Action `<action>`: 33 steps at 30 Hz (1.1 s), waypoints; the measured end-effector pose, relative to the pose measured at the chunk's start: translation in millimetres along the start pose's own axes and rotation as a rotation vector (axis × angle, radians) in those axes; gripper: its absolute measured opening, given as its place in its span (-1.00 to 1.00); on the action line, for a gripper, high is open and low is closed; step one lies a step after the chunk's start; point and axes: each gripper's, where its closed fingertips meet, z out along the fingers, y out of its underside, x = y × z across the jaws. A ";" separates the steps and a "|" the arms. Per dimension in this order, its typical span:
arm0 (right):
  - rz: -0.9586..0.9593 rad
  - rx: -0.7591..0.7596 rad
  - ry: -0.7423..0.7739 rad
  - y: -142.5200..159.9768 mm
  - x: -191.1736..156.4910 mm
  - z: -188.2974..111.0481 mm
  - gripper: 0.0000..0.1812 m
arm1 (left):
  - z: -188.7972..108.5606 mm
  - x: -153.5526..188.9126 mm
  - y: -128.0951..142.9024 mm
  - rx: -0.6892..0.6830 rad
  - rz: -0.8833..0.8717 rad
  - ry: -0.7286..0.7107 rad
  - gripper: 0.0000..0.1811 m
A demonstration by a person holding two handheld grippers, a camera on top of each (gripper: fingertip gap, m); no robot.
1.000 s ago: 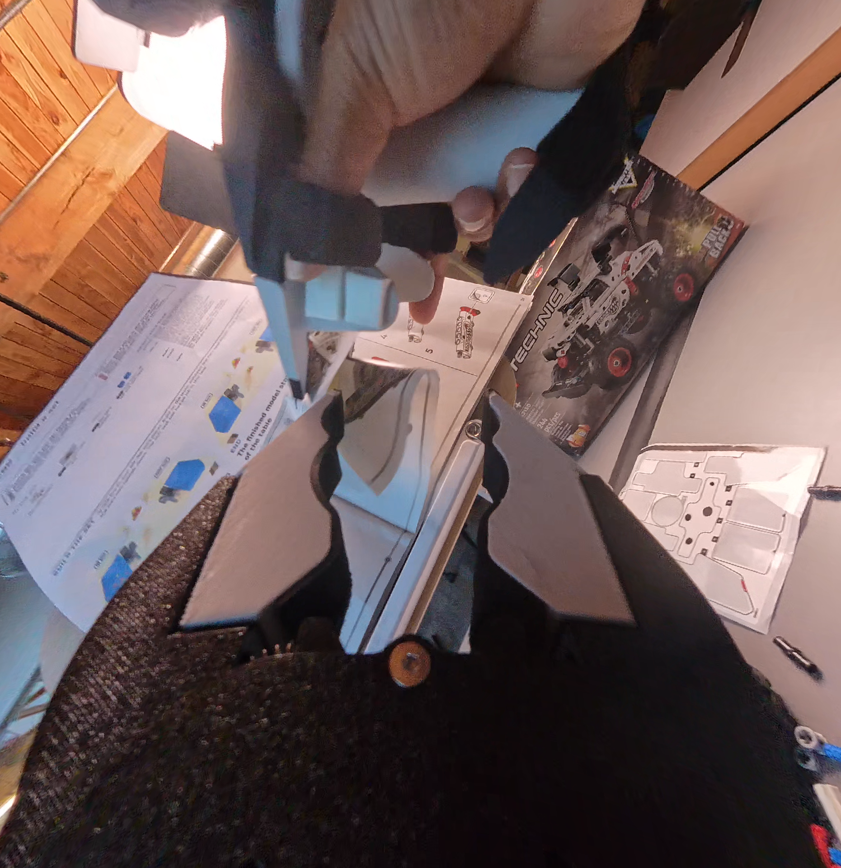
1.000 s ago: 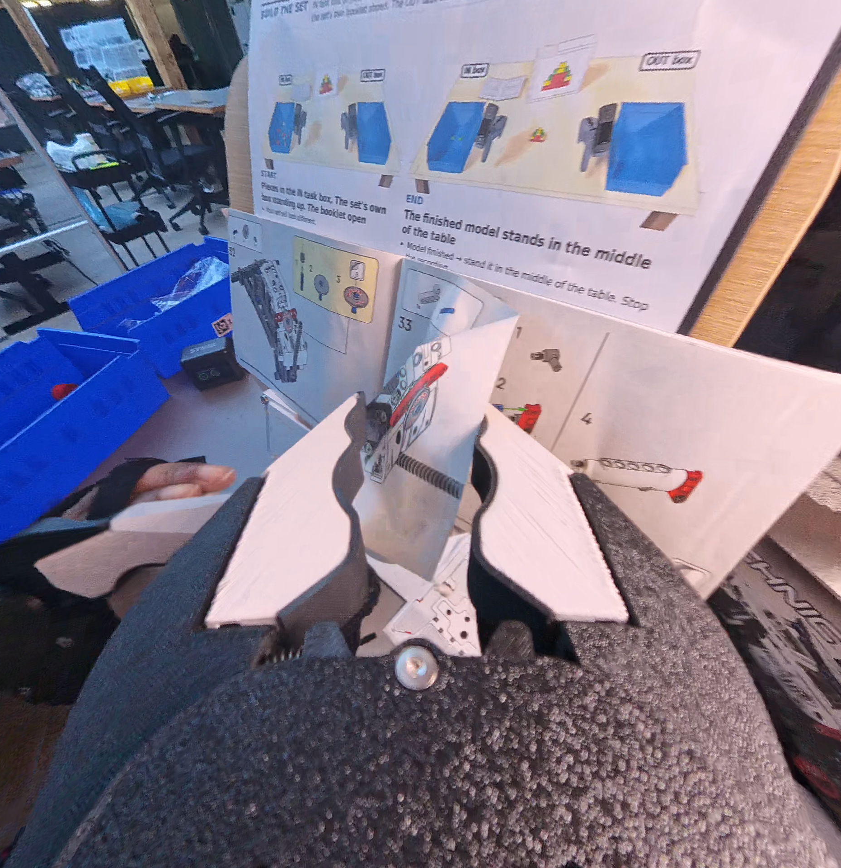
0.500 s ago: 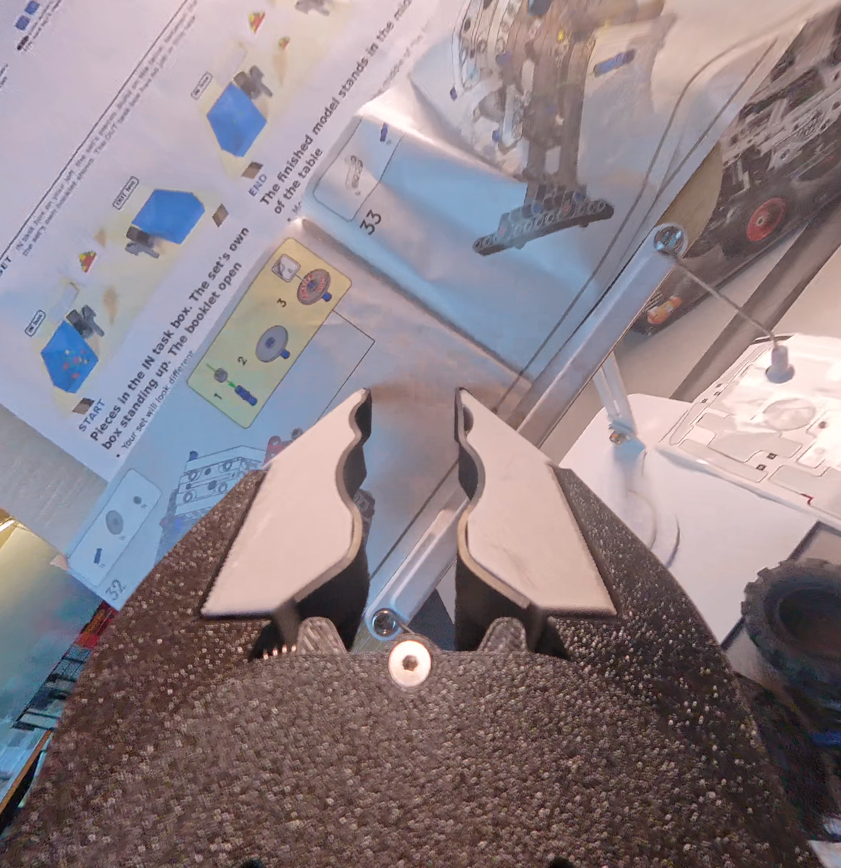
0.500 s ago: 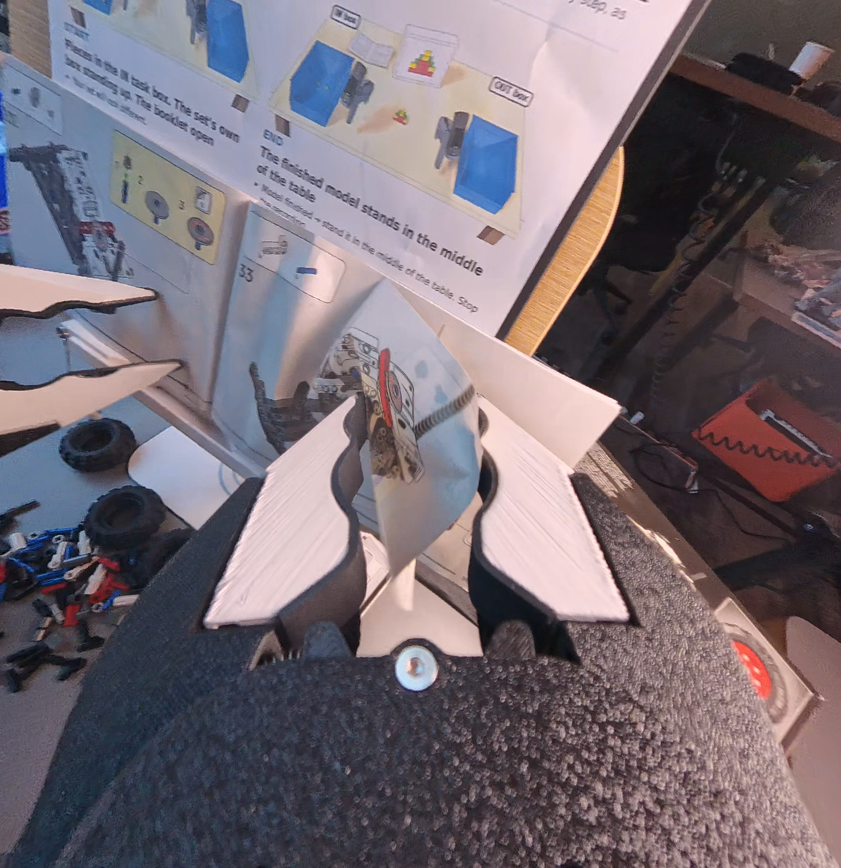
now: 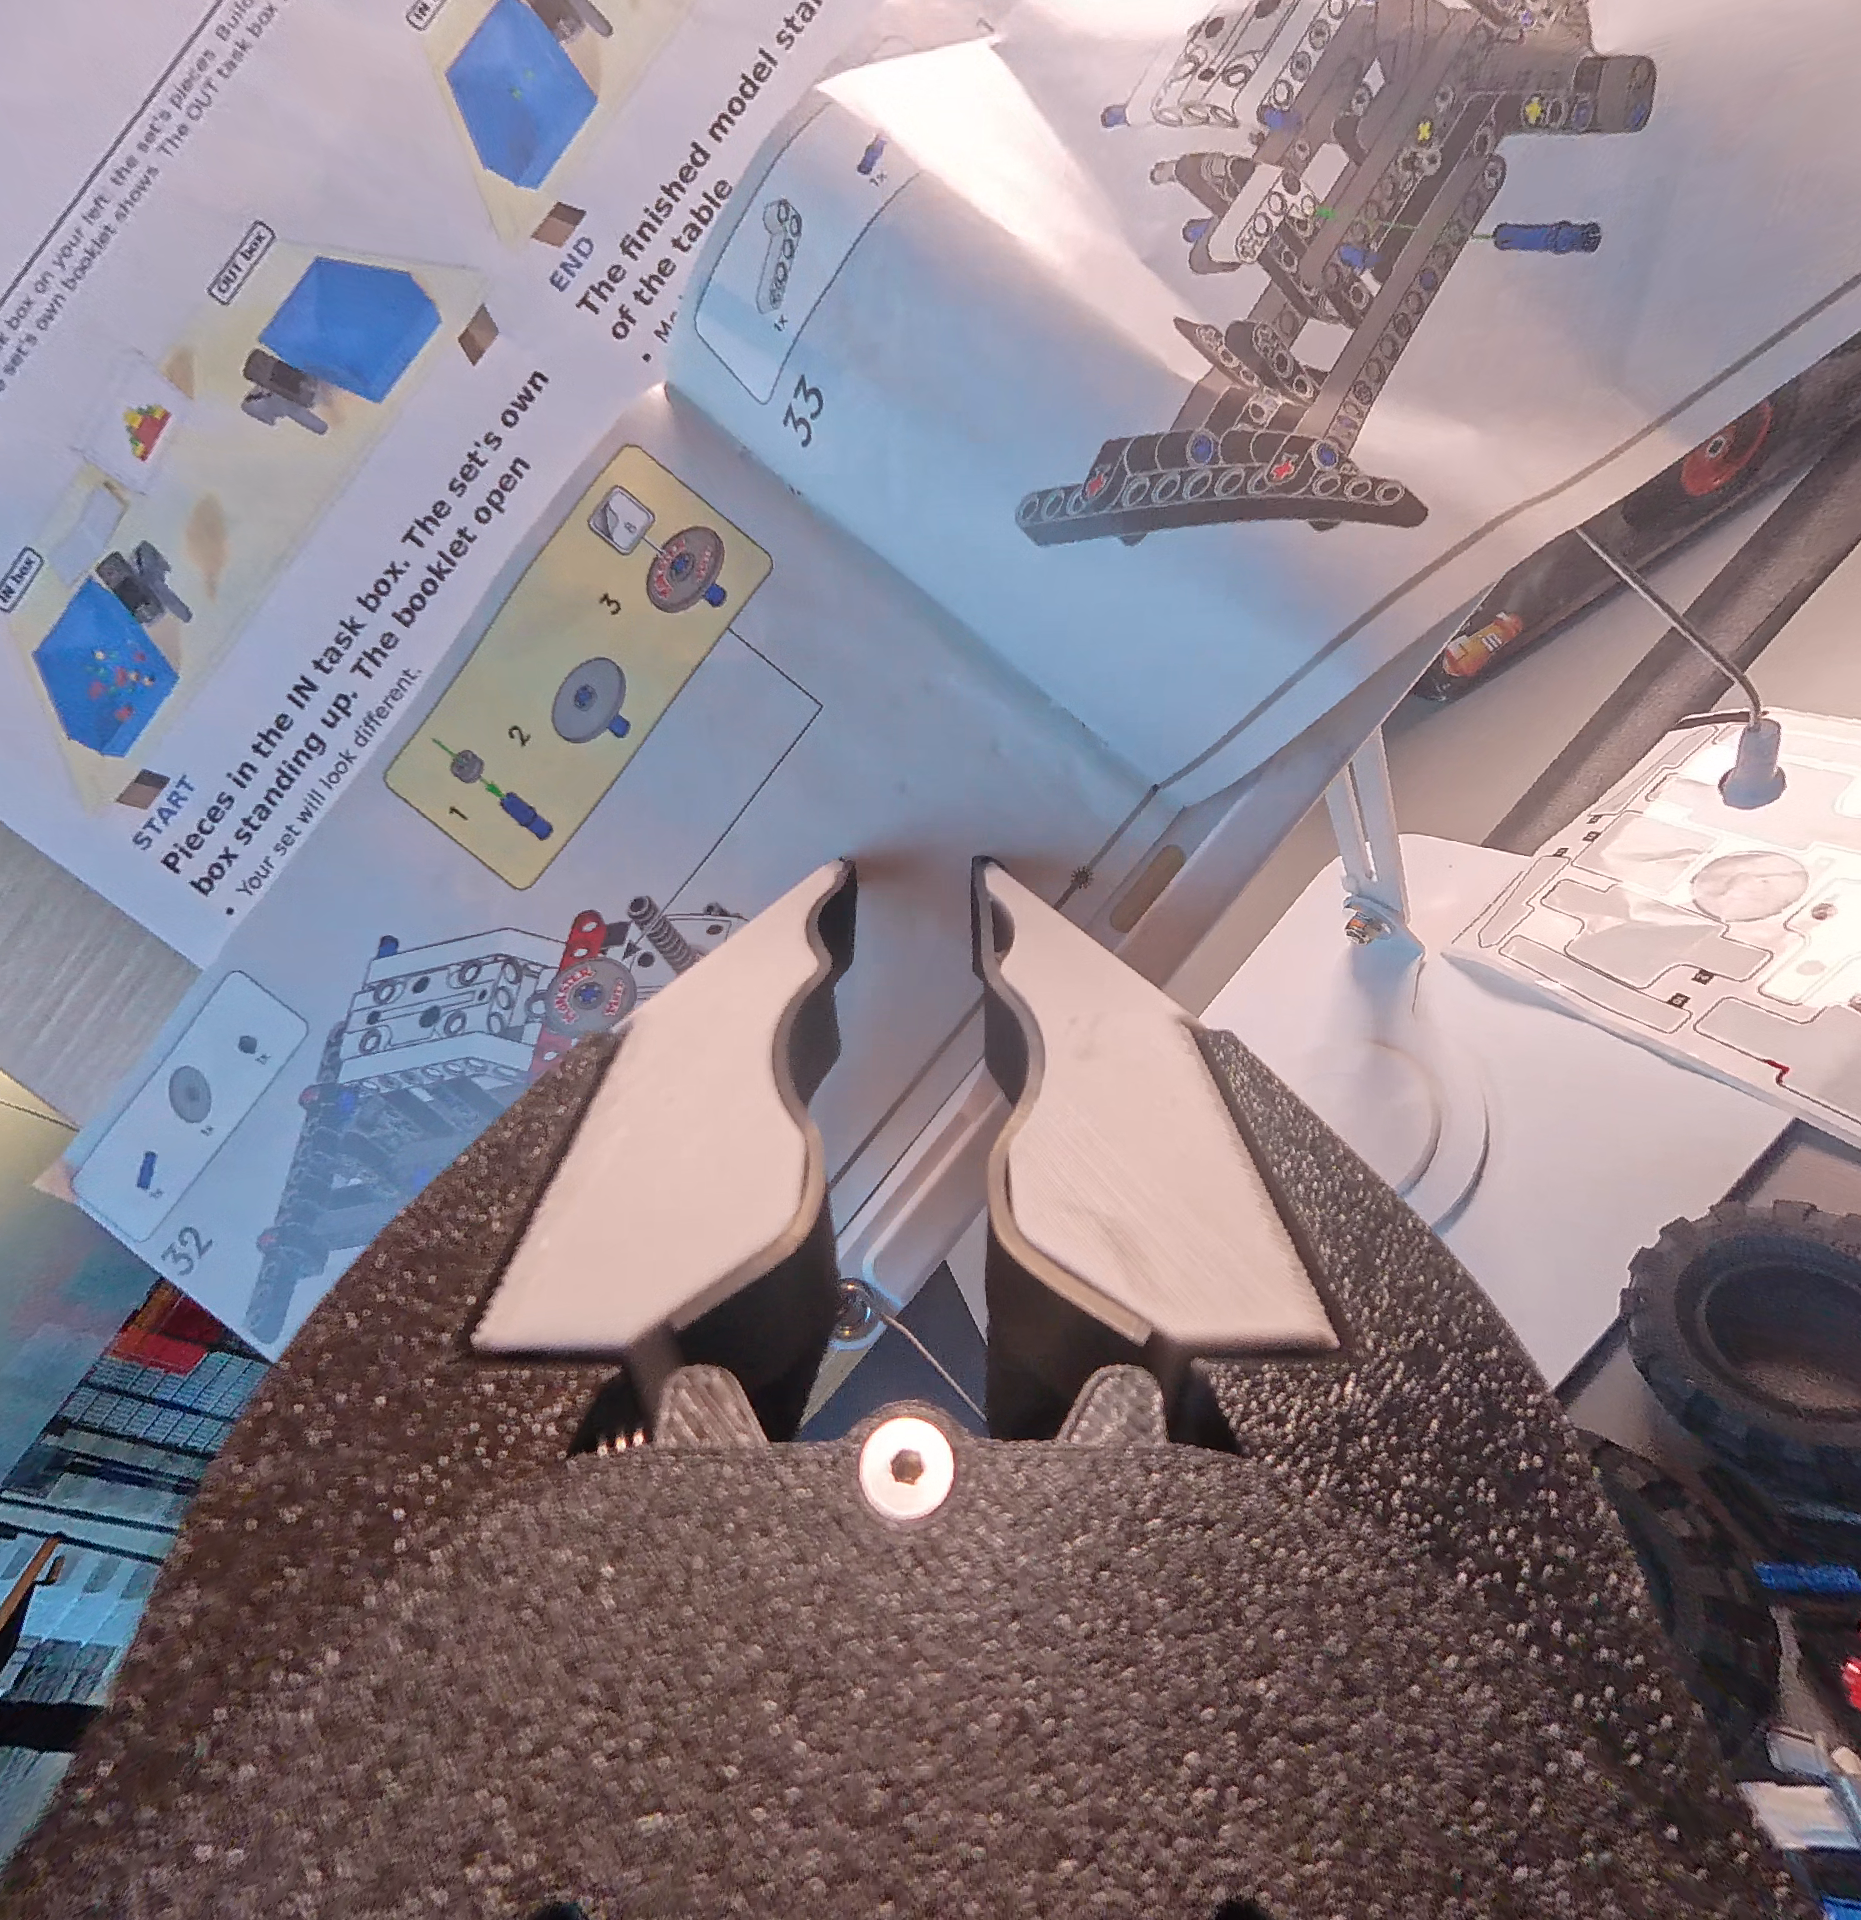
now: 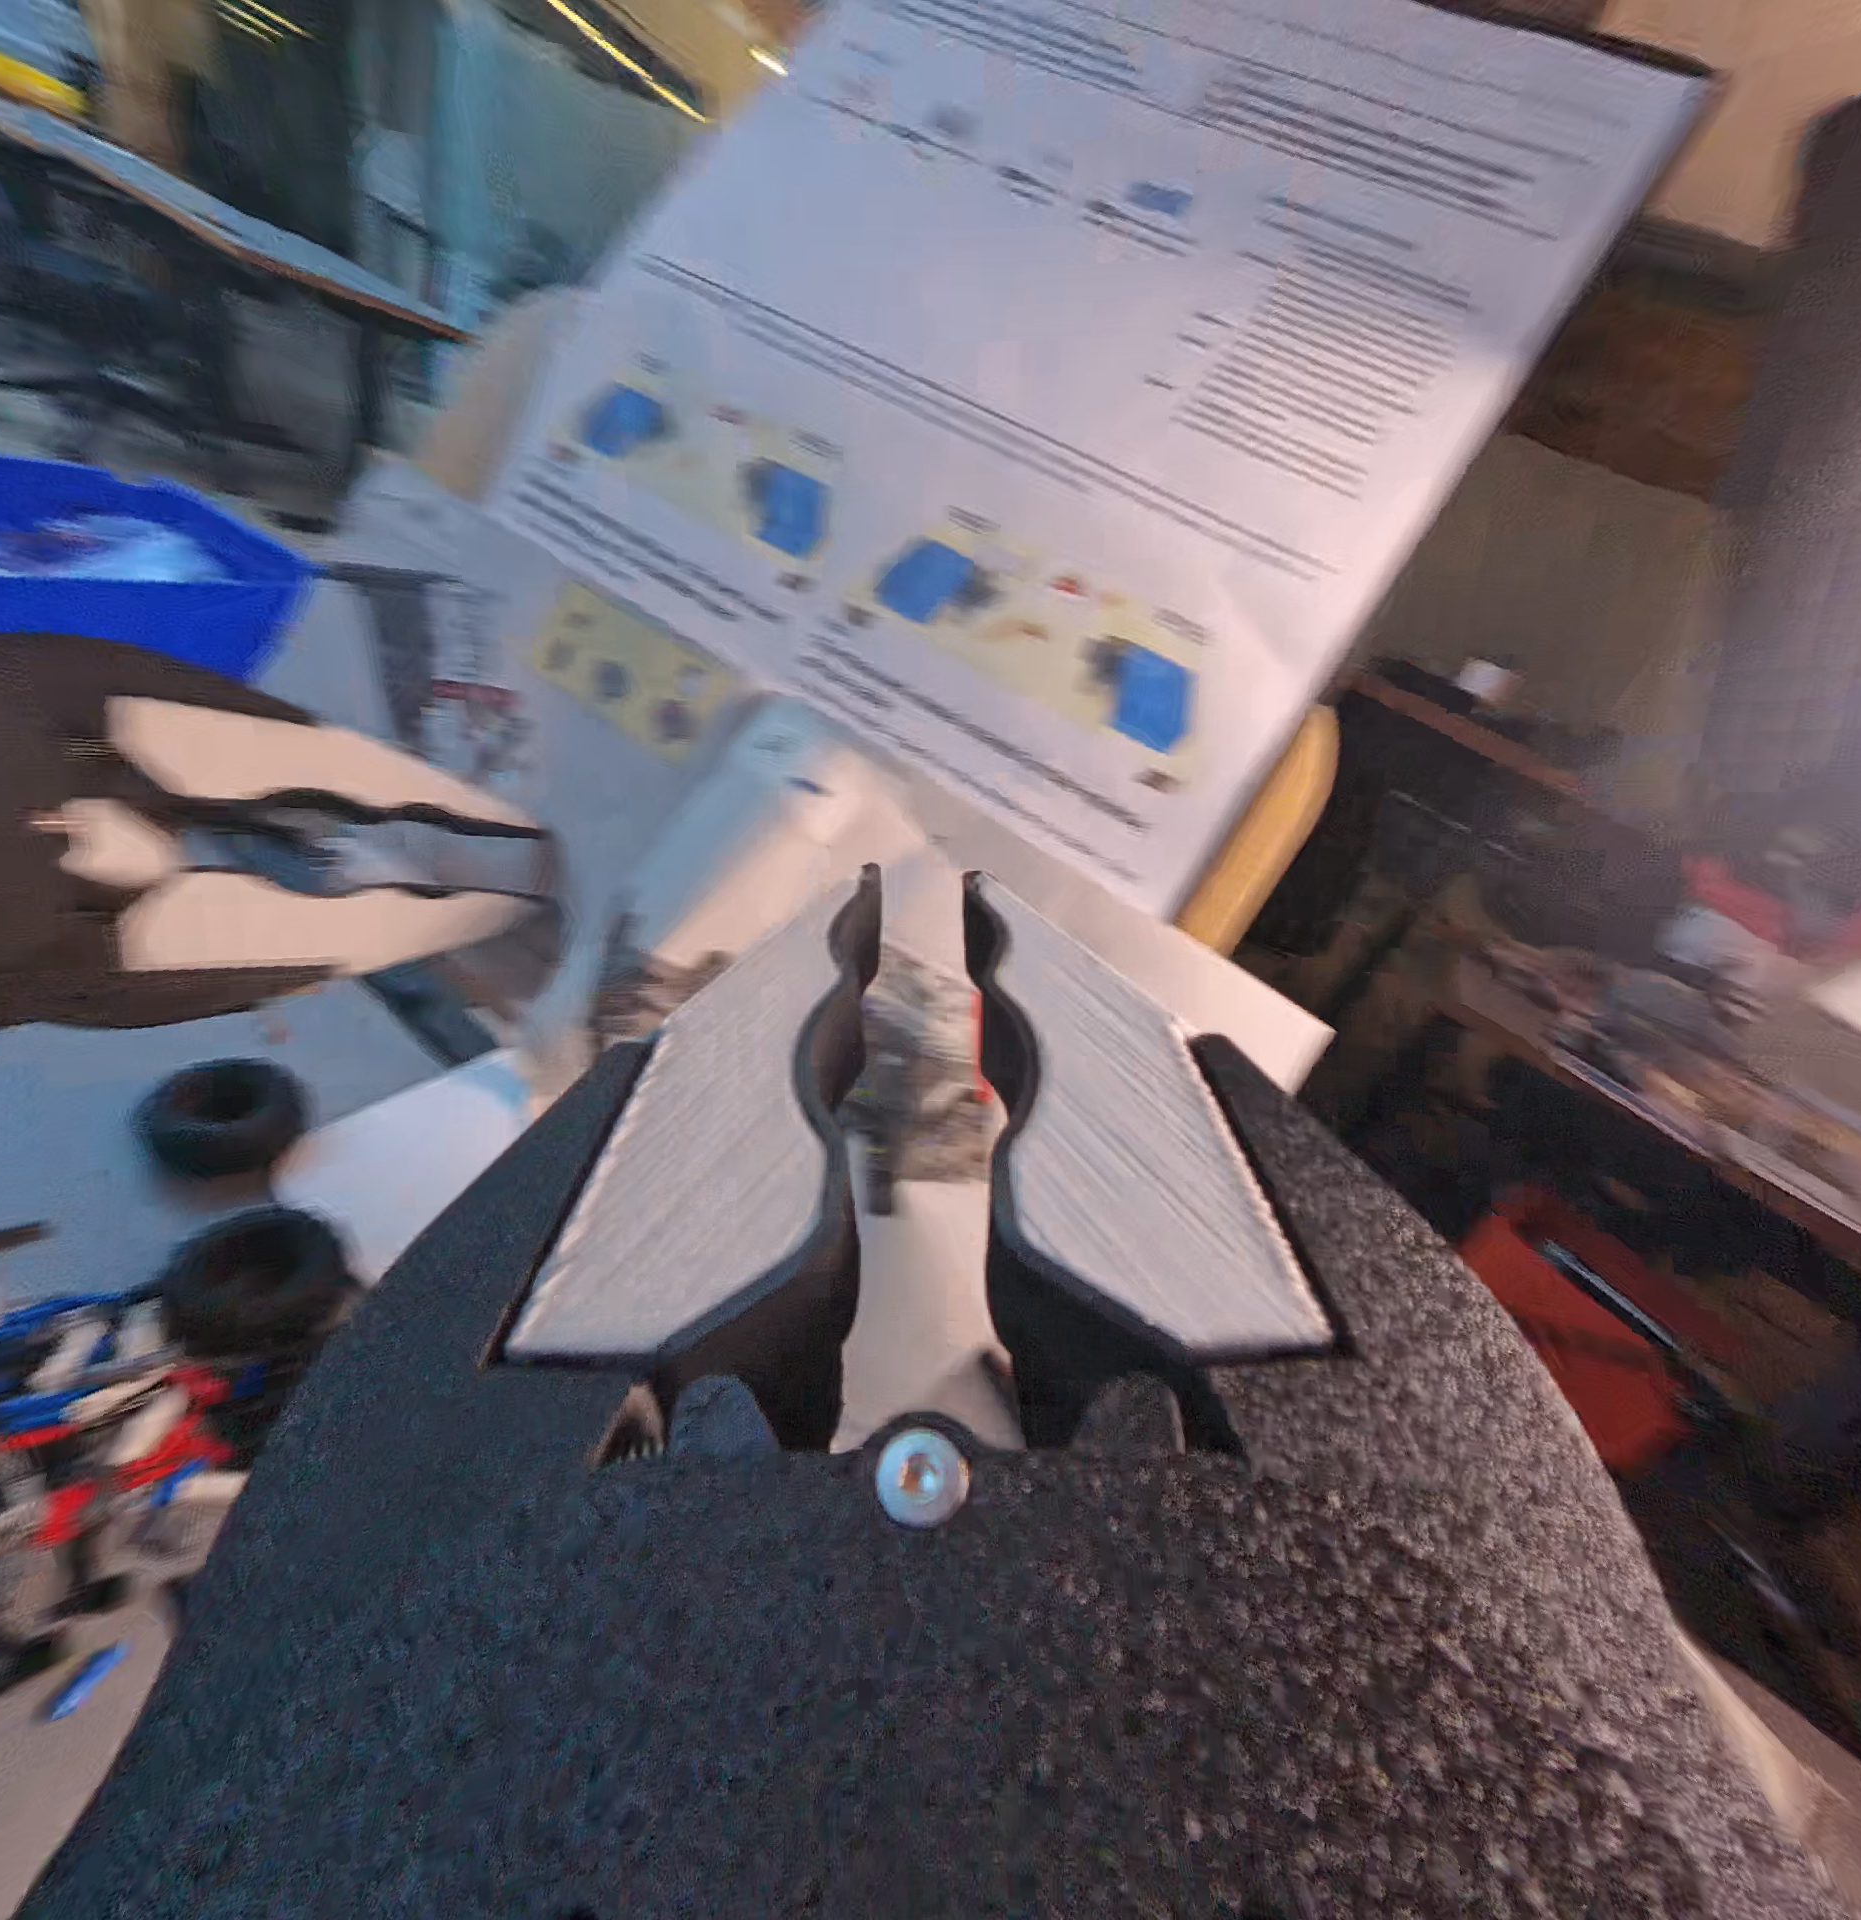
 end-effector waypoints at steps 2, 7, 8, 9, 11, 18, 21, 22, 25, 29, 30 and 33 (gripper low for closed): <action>0.030 0.008 -0.237 4.3 -60.7 6.1 -0.92 | 0.5 0.4 -0.3 -0.003 0.004 -0.003 -0.77; -0.048 -0.265 -0.072 85.8 -45.6 45.1 -0.93 | -2.3 -3.4 4.5 -0.018 0.000 -0.009 -0.78; -0.058 -0.269 -0.019 91.6 -32.4 46.5 -0.92 | -3.5 -5.7 6.9 -0.024 -0.002 -0.011 -0.78; -0.076 -0.257 0.024 92.4 -20.9 46.1 -0.95 | -4.8 -7.5 9.5 -0.028 -0.011 -0.010 -0.79; -0.115 -0.233 0.098 90.7 -1.6 43.6 -1.00 | -7.1 -9.8 13.4 -0.028 -0.027 -0.002 -0.81; -0.044 -0.152 0.155 78.1 4.1 33.9 -0.88 | -10.0 -10.4 13.4 -0.018 -0.033 0.004 -0.79; -0.060 -0.037 0.138 51.4 -11.2 31.0 -0.88 | -12.4 -10.8 11.5 -0.005 -0.041 0.006 -0.77; -0.077 -0.024 0.130 48.3 -15.8 33.6 -0.89 | -12.9 -10.8 11.0 -0.002 -0.044 0.007 -0.77; -0.075 -0.082 0.105 63.8 -22.3 50.0 -0.88 | -16.0 -12.1 8.5 0.003 -0.054 0.005 -0.76; -0.040 -0.098 0.120 70.2 -18.5 56.0 -0.89 | -24.7 -16.6 7.8 0.007 -0.057 0.004 -0.74; -0.035 -0.075 0.124 65.7 -18.2 54.8 -0.90 | -27.3 -17.7 8.2 0.011 -0.058 0.005 -0.74; -0.015 -0.092 0.124 69.7 -16.6 58.1 -0.91 | -30.6 -19.6 11.5 0.007 -0.059 0.013 -0.72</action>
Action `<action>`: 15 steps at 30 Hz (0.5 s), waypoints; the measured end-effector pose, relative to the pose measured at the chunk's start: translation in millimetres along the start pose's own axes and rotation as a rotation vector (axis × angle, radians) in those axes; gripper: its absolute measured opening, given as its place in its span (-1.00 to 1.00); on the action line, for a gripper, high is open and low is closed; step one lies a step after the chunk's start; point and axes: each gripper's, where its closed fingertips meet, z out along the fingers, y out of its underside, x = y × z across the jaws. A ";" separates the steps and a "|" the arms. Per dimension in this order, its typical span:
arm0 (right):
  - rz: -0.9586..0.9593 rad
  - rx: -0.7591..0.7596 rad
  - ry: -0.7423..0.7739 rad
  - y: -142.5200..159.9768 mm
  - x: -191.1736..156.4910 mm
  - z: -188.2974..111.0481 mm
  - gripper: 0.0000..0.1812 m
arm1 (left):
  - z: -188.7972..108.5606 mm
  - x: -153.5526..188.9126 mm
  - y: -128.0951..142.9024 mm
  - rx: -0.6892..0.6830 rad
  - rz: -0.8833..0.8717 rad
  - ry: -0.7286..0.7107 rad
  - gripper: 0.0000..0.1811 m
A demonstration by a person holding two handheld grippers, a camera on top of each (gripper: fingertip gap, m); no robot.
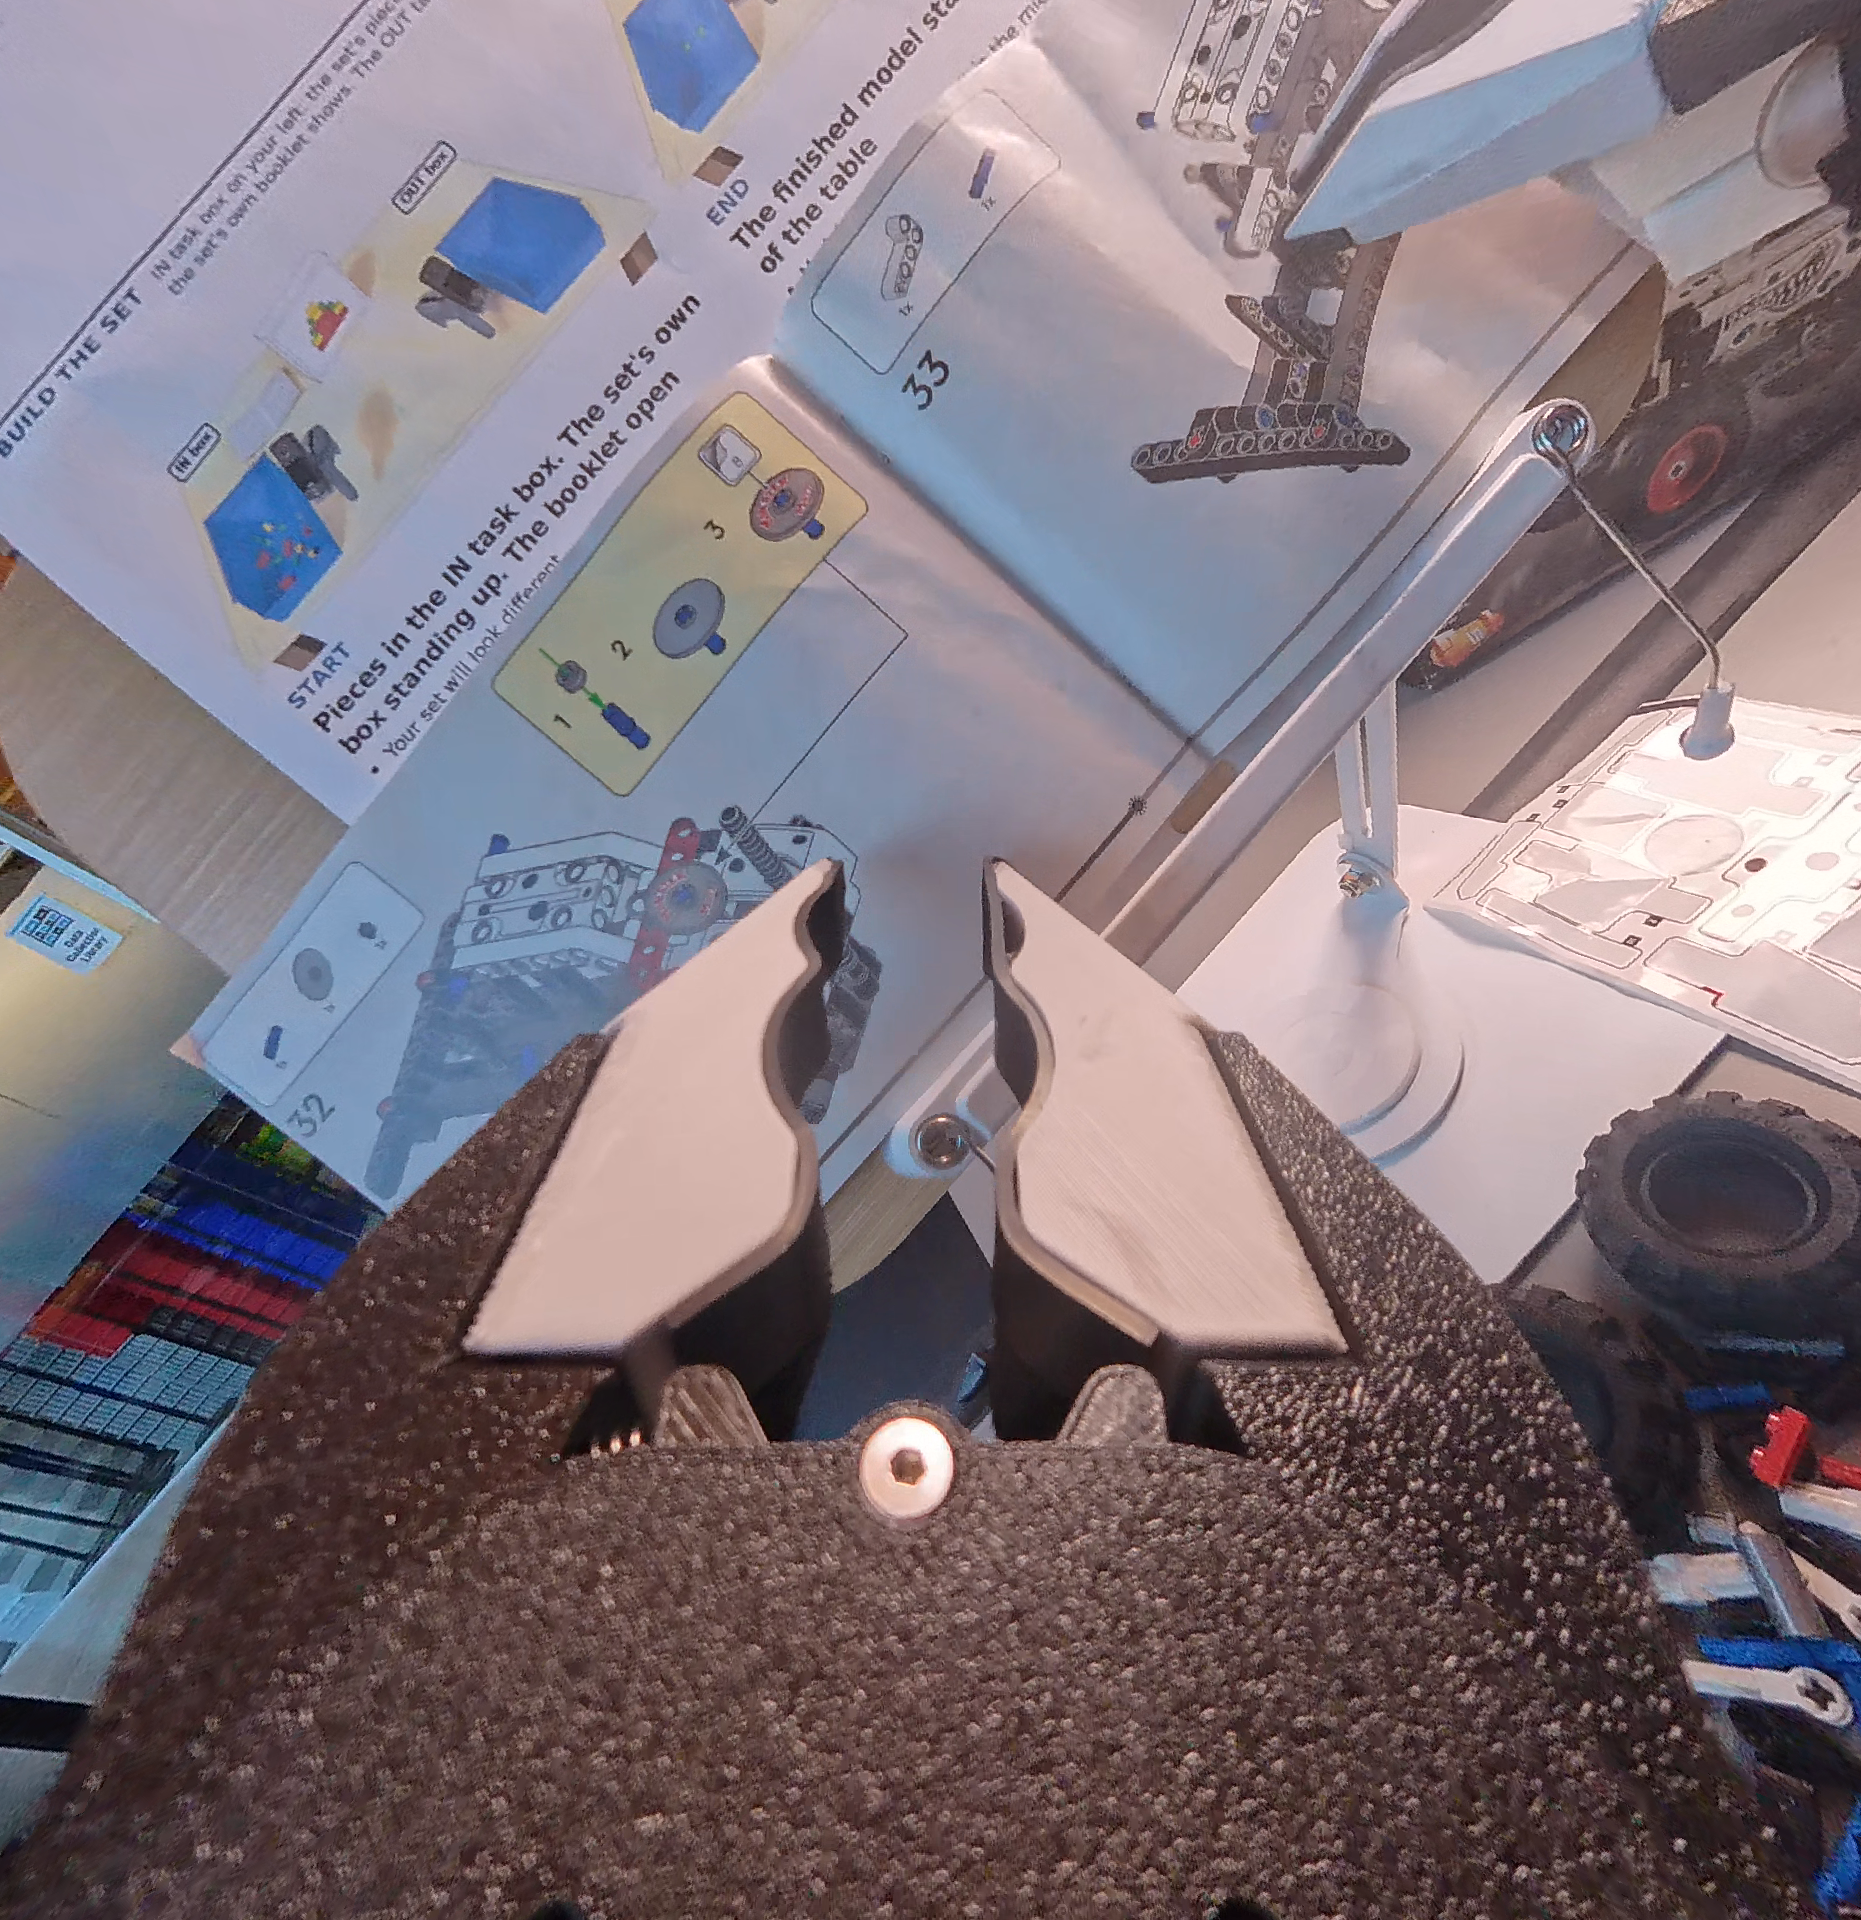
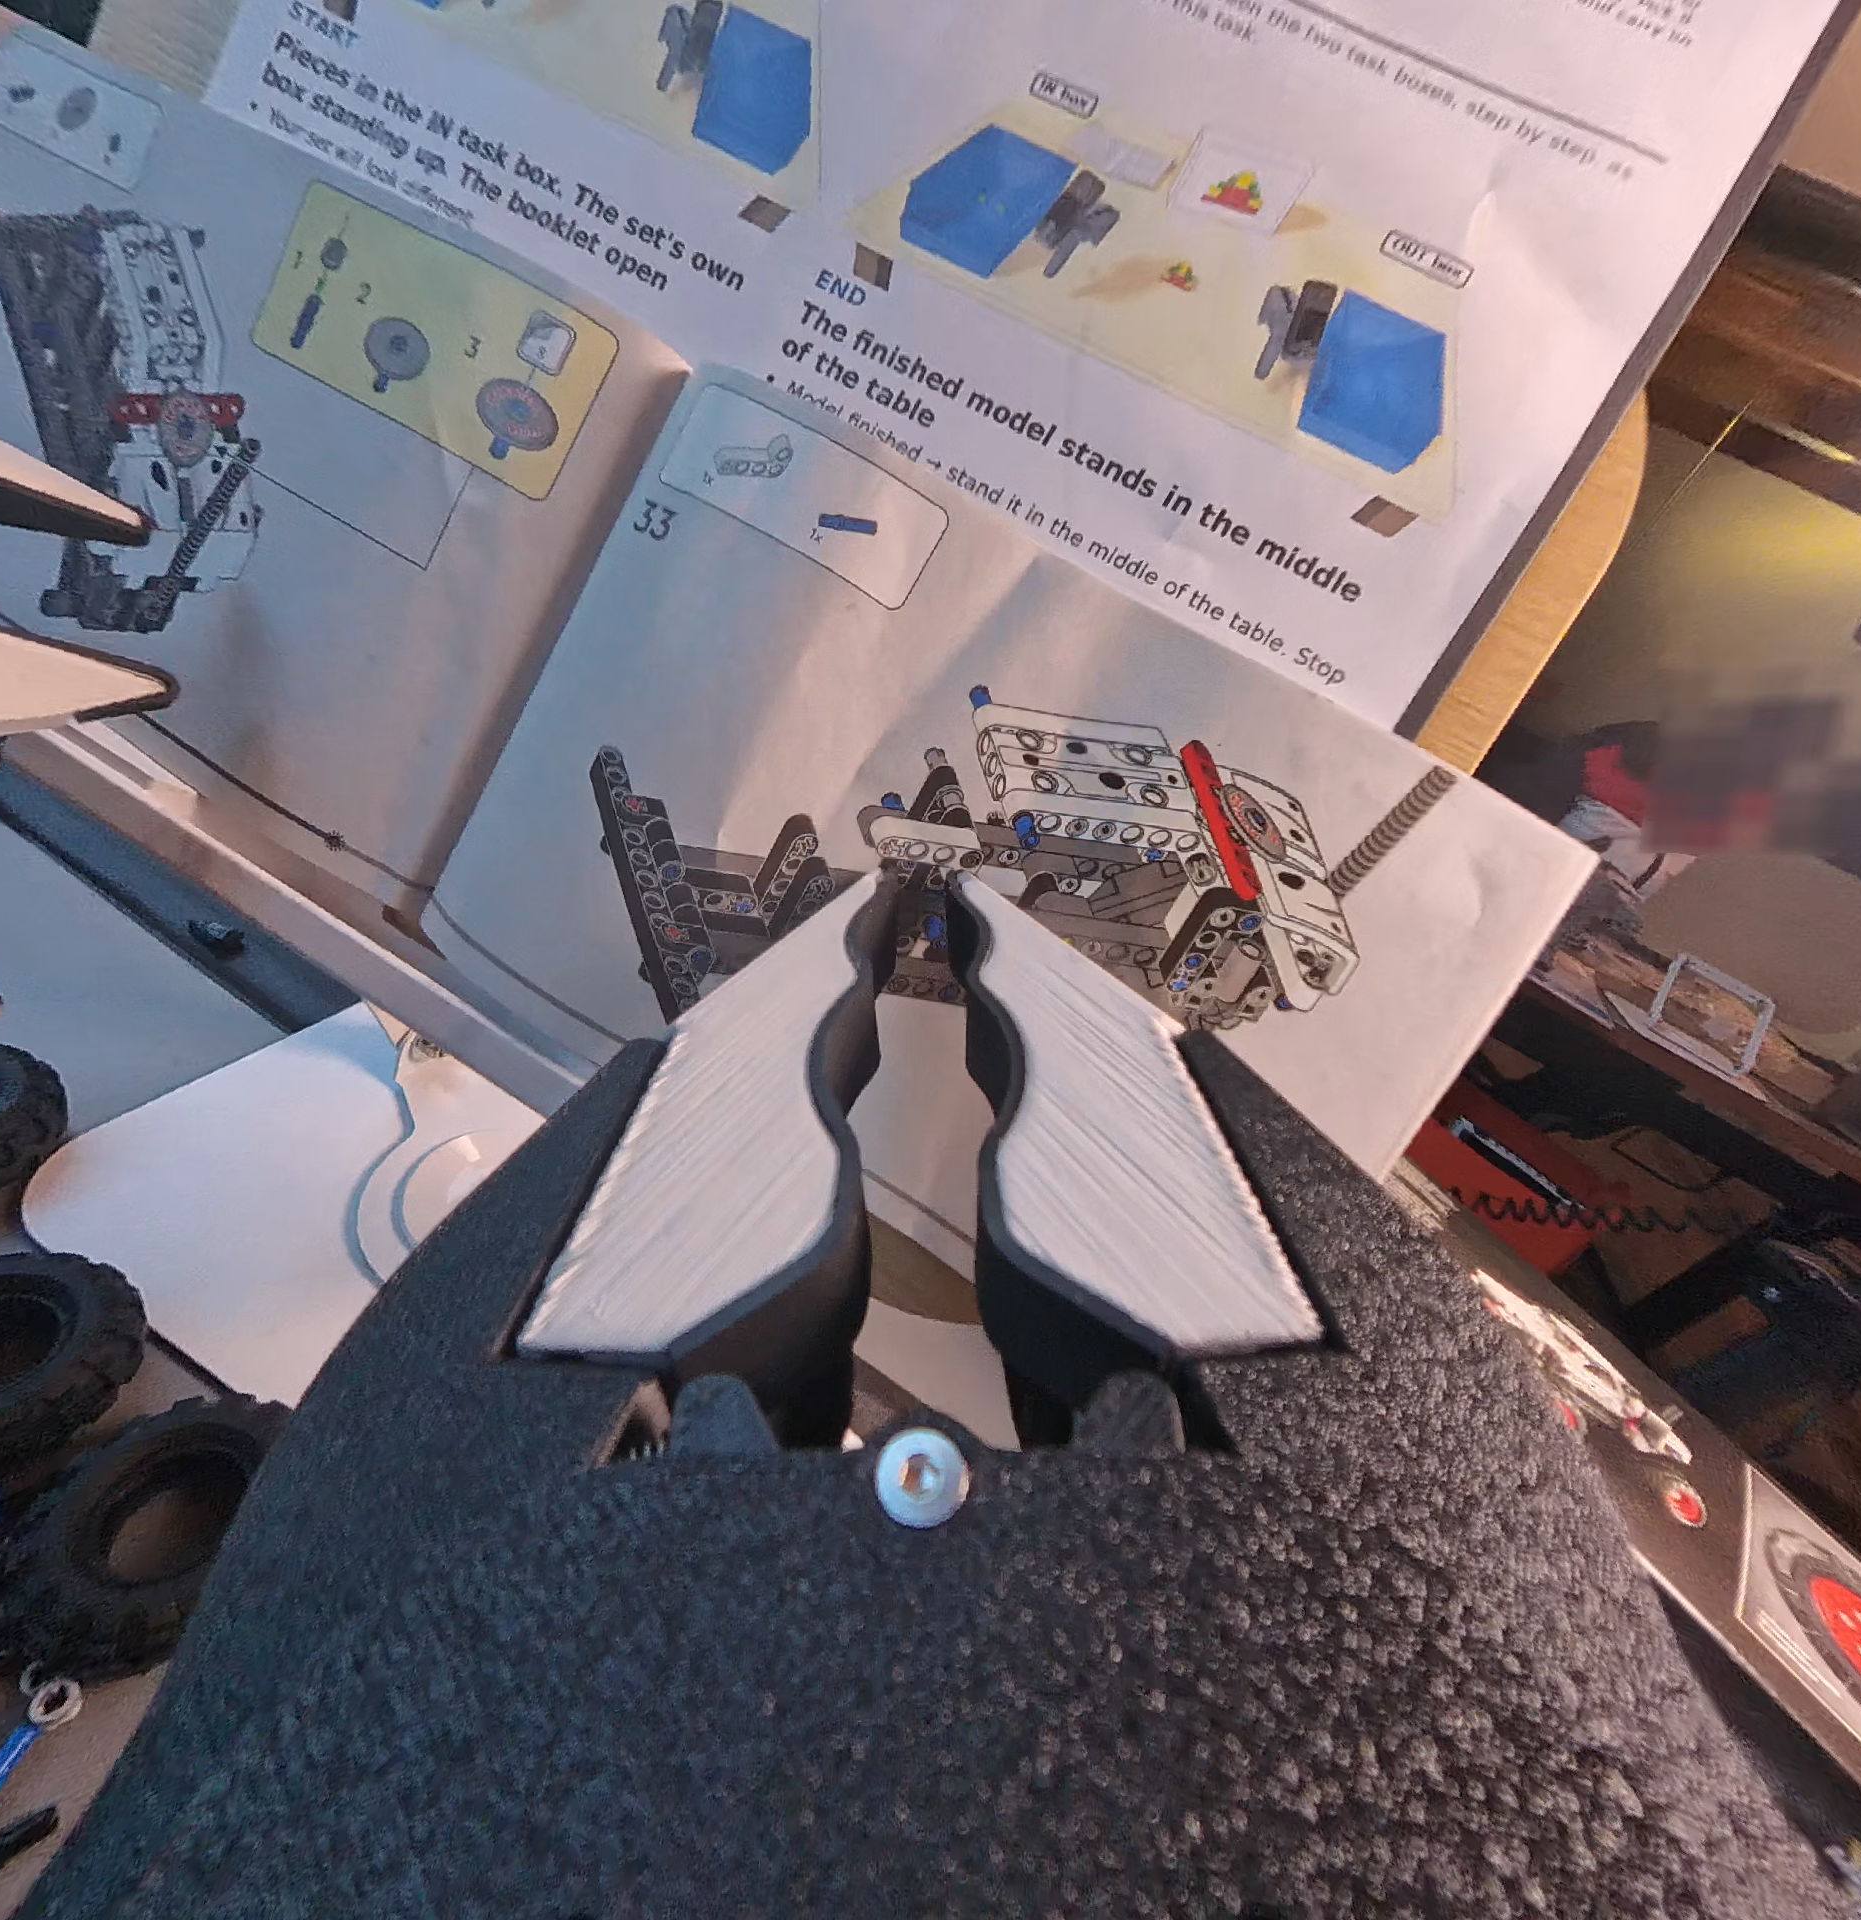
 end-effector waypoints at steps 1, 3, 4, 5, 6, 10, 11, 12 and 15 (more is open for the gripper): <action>0.004 -0.004 -0.002 1.9 0.1 1.8 -0.91 | -0.3 -0.6 0.8 -0.002 -0.004 0.003 -0.70; 0.012 0.004 -0.004 -0.5 0.9 -0.2 -0.90 | -1.7 -2.6 1.4 -0.001 -0.012 0.000 -0.69; 0.024 0.019 -0.005 -5.0 1.4 -4.1 -0.88 | -3.1 -3.8 1.4 0.003 -0.016 -0.001 -0.68; 0.038 0.050 -0.011 -12.3 1.5 -10.7 -0.88 | -4.8 -5.5 1.8 0.008 -0.026 -0.002 -0.67; 0.054 0.083 -0.020 -20.4 1.1 -19.9 -0.87 | -6.7 -7.1 2.3 0.015 -0.046 0.001 -0.65; 0.124 0.167 -0.097 -41.9 -10.0 -71.4 -0.79 | -15.9 -21.8 7.4 0.055 -0.191 -0.007 -0.48; 0.141 0.180 -0.123 -45.0 -14.6 -87.6 -0.78 | -18.0 -28.0 9.1 0.069 -0.227 -0.021 -0.39; 0.149 0.193 -0.142 -48.0 -18.9 -104.2 -0.77 | -19.8 -34.5 11.8 0.080 -0.259 -0.040 -0.30; 0.137 0.202 -0.173 -48.9 -29.5 -148.4 -0.77 | -19.3 -50.1 25.8 0.072 -0.312 -0.095 -0.02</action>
